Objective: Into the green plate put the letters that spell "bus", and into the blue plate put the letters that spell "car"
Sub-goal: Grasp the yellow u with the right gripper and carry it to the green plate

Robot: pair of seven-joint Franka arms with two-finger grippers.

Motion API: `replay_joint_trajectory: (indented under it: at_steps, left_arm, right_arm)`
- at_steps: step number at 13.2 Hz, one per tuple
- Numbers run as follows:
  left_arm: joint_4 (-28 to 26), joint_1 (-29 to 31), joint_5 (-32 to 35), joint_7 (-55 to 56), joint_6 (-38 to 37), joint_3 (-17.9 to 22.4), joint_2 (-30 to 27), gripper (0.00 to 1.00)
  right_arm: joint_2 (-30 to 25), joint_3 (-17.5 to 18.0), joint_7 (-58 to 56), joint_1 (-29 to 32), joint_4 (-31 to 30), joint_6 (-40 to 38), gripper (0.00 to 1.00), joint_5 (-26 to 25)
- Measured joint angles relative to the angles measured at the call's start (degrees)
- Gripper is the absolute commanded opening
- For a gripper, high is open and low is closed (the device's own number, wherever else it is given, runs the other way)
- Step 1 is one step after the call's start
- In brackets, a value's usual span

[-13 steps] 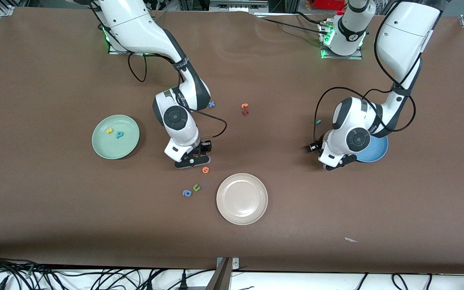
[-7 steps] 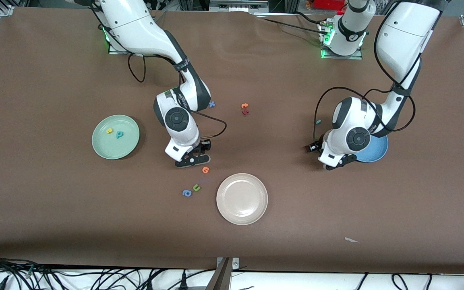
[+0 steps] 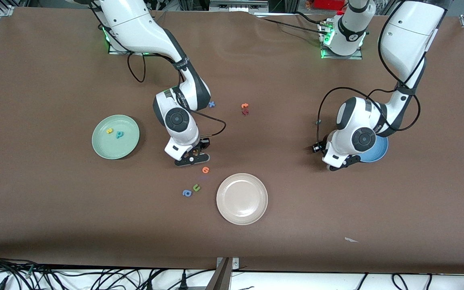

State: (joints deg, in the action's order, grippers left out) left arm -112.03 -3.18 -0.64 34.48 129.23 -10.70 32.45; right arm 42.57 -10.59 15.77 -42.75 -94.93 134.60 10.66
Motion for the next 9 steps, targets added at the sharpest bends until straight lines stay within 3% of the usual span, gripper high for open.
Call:
replay_joint_trajectory:
  at_steps: [2,3,5,7,9]
  left_arm:
    - [0.0,0.0,0.0,0.0,0.0,-0.1,-0.4,0.59]
    - [0.0,0.0,0.0,0.0,0.0,-0.2,-0.5,0.59]
    - [0.0,0.0,0.0,0.0,0.1,-0.4,-0.5,0.56]
    - [-0.4,0.0,0.0,-0.4,0.2,-0.5,-0.5,0.56]
    - [-1.4,0.0,0.0,-1.9,1.6,-0.5,-0.5,0.56]
  right_arm:
    - [-0.1,0.0,0.0,0.0,0.0,0.0,0.06,0.0]
    - [-0.1,0.0,0.0,0.0,0.0,0.0,0.06,0.0]
    - [-0.1,-0.1,-0.1,0.0,0.1,0.0,0.06,0.0]
    - [-0.7,-1.2,-0.9,0.0,0.4,-0.7,0.15,-0.1]
    - [-2.5,-4.4,-6.1,0.1,0.5,-4.1,0.11,-0.1]
